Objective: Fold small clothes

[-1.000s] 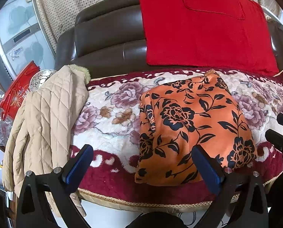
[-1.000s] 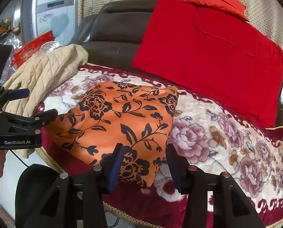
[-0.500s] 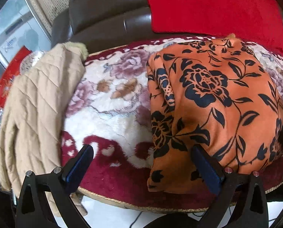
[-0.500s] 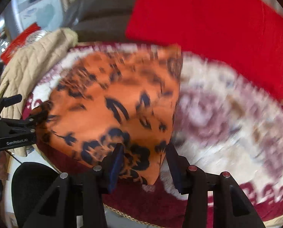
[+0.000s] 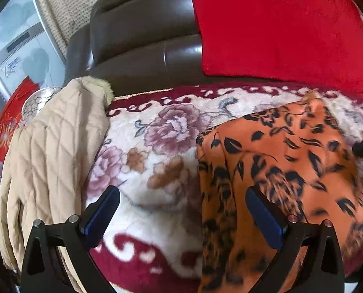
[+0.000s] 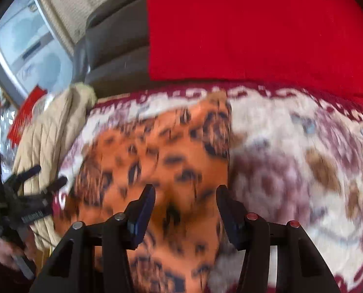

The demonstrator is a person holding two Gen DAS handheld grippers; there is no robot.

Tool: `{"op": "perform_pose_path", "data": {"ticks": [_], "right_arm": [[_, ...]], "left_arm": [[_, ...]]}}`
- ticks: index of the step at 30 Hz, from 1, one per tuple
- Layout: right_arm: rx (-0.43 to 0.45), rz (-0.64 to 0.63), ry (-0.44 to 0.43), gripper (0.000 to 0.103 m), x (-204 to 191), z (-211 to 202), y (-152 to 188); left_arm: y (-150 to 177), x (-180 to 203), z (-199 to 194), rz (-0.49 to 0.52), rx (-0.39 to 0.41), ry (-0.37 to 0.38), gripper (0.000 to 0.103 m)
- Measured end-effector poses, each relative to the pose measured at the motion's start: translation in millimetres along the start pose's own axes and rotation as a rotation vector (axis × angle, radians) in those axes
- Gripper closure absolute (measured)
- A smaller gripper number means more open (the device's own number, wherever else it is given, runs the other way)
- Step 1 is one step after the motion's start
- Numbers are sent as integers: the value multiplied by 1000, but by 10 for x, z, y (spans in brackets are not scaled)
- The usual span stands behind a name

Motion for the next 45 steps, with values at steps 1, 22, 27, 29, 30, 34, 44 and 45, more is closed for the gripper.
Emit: {"op": "perform_pose_path", "data": {"ticks": [1,22,27,29,30,34,44,45], "right_arm": [[4,8,-1,47,10,86,-83],[-23,-18,-40,59,-119,-151,350],[-47,-78,28,52,-167,-73,647],[-64,-58,14,52,-164,-146,628],[-63,-42,-1,52,-153,-203,622],[-19,-15,-56,52,-152,-364,615],[-80,0,-53,49,-109,-247,788],[-76,20,-70,49,-90,-272,773]], "left_arm": [[-25,44,90,10,-5,-10,0],[665,15,-127,-13,-58,-18,0],[694,-96,-105,-71,-109,4,0],[676,-145,-251,-73,-68,10,0],[676,-157,-320,-76,-51,23,0],[701,-89,-572,-96,5,144,0],[832,72,-292,-64,-91,167,0],[812,60,-341,-57,-76,160,0]]}}
Point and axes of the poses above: each gripper's, at about its wrist camera, not at the fingertips, and z roughly the way its jaws point, x to its right, y to its underside, the point moved 4 cm from there along z, roughly the way its jaws point, and after that the axes turned 5 degrees about x, right-handed, at the moved point
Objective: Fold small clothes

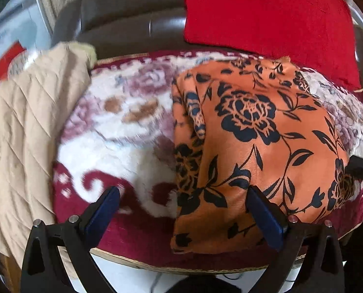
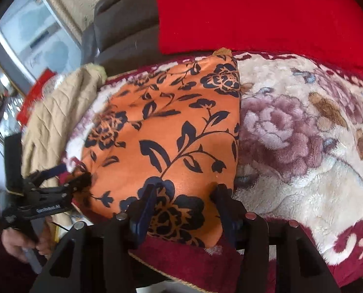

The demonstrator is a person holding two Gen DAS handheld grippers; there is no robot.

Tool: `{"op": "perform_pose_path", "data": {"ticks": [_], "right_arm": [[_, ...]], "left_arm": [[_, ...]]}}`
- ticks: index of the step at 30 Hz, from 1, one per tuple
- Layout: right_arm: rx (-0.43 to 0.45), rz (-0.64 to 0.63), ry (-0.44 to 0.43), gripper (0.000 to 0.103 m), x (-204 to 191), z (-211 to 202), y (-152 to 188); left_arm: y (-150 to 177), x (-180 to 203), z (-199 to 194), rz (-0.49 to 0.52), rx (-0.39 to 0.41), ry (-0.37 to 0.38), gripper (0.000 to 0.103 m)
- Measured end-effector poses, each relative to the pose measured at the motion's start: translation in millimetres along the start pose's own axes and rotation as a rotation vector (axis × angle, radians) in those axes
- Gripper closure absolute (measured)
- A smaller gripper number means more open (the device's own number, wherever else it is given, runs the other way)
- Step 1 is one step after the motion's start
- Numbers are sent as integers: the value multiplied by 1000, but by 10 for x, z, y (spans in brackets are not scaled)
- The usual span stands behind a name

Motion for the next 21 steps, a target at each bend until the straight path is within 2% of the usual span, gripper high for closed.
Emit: {"op": "perform_pose_path", "data": {"ticks": [4,7,11,17,21], "right_arm": [[22,52,-59,49,57,-119,-32],[-2,63,-90,47,55,-27,6],[0,40,-68,47,42,81,64],[-7,69,-97,48,48,26,53],[-11,56,-83,47,55,55,81]], "left_arm": [[-13,-30,-64,-30,19,4,0],[4,22,59,15,-3,-34,0],[-15,30,141,36,12,-53,0],[-46,24,160,52,27,-74,0],[-43,29,168,59,37,-77,0]]}}
Point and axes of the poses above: each gripper's, at about its wrist camera, not at the fingertips, and z roughly the way its jaws point, x to its right, y to its underside, the point moved 4 cm from there along z, roughly the way its jaws point, and after that the axes turned 5 degrees about x, right-handed, at the moved point
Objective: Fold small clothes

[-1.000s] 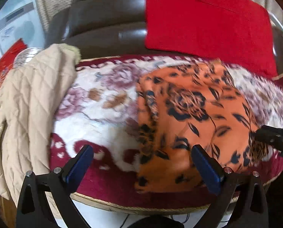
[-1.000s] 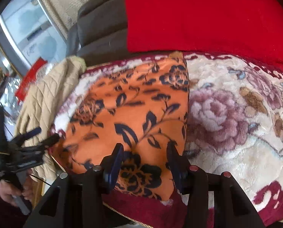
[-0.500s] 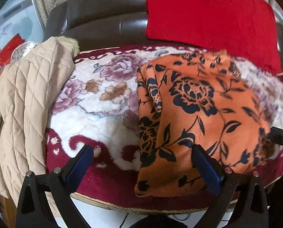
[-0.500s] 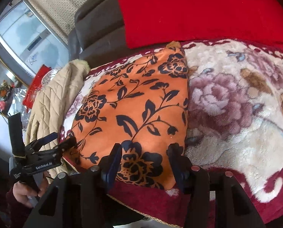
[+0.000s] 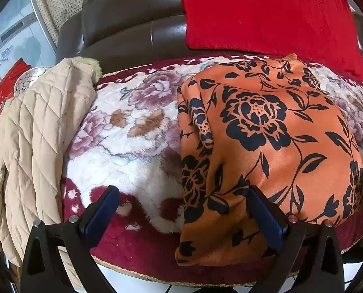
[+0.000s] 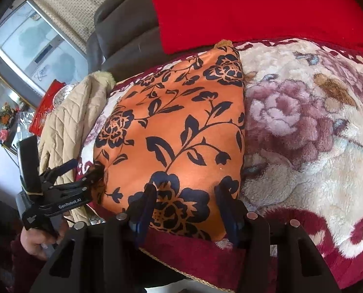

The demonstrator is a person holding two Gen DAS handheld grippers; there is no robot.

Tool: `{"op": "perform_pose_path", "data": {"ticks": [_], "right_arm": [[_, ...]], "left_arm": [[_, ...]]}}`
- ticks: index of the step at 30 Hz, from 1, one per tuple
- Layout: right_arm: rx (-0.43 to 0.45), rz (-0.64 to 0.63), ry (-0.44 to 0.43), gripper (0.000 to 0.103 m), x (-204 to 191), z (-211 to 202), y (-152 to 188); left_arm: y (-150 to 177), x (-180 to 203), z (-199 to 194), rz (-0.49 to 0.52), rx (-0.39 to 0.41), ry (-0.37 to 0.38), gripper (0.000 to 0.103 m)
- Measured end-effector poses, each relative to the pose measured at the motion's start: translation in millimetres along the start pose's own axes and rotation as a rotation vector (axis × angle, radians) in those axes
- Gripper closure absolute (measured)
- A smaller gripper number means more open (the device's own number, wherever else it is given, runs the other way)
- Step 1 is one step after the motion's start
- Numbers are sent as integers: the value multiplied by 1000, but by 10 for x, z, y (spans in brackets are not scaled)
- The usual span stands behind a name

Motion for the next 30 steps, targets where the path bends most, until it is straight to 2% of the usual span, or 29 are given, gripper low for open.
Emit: {"op": "perform_pose_path", "data": {"ticks": [7,16,21,27,30], "right_arm": [[1,-21,14,47,-11,56,29],[-1,-46,-1,36,-70,162,-18],[3,-50,-8,36,-89,174,-14],[-8,-14,-19,36,-50,116,-22],[-8,31,-40,36,5,29,-45]], "left_arm": [[-47,-29,82,-8,7,0,0],[-121,-48,162,-12,27,8,0],[-138,-48,176,-12,23,4,0],[-144,-59,62,-27,7,-3,0],[-178,-121,-102,-48,36,24,0]]}}
Point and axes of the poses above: each gripper's, at about its wrist camera, not at the fingertips, and z roughly the way its jaws point, x to its right, y to its underside, the point moved 4 cm from there along z, roughly the way its jaws point, and after that the axes turned 5 degrees about x, right-handed, at the moved point
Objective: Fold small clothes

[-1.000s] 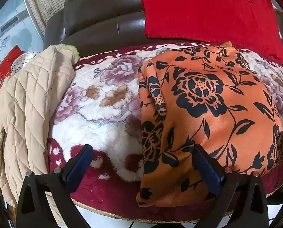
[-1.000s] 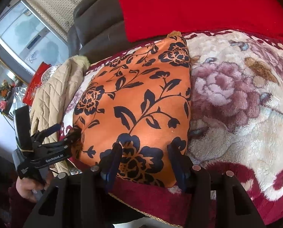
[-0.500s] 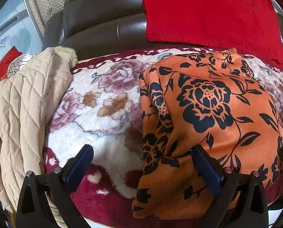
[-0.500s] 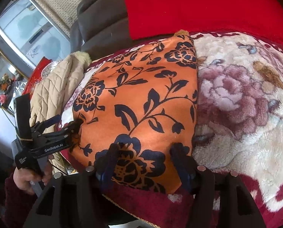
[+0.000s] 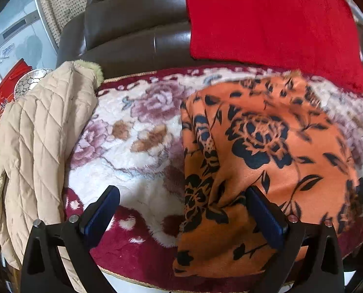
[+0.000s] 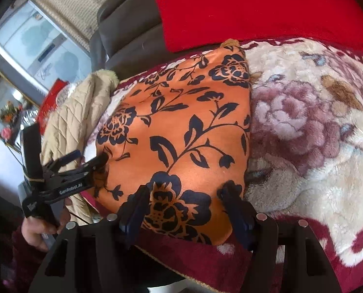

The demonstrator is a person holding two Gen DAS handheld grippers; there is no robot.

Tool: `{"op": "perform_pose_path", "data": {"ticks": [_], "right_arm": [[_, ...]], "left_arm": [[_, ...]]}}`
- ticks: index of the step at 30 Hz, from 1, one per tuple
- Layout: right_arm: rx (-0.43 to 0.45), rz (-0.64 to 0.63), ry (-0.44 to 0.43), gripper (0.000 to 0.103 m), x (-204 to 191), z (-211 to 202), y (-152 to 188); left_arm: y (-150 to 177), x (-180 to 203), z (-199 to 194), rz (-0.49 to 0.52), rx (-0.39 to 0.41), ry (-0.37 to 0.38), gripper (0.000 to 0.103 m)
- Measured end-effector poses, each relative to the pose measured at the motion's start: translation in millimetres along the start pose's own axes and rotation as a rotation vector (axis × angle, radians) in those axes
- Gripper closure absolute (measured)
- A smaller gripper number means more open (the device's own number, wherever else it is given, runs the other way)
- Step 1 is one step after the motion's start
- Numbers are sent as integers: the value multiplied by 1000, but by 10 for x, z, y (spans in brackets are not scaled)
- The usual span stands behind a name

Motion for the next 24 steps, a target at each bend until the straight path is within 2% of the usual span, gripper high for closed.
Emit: {"op": "perform_pose_path", "data": {"ticks": [4,7,11,14,17,18,20,22,24], "right_arm": [[22,83,-21,36,168,-128,-75],[28,143,-31,36,309,-171,-127],[28,201,-72,36,424,-159,-179],[16,236,-100,36,495,-78,-214],[0,285,-142,36,565,39,-247],[-7,297,-157,36,587,84,-258],[-31,315,-178,29,621,218,-278],[-53,333,-201,29,644,361,-288],[-28,321,-206,28,607,420,-327]], "left_arm": [[-96,-167,-159,-78,29,92,0],[-103,-237,-50,-137,-36,187,0],[17,-150,269,-197,-188,344,0],[54,-100,393,-279,-228,455,0],[27,-22,441,-304,-221,529,0],[16,-2,467,-301,-226,541,0],[9,102,517,-279,-251,556,0],[5,213,551,-259,-262,585,0],[-8,286,576,-262,-257,599,0]]}}
Point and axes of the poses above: each gripper's, at about its wrist camera, not at the fingertips, and z roughly the way its jaws point, x to its right, y to its underside, the point moved 4 cm from there along z, roughly the way its jaws point, and after that the axes turned 5 degrees about x, right-handed, at the moved point
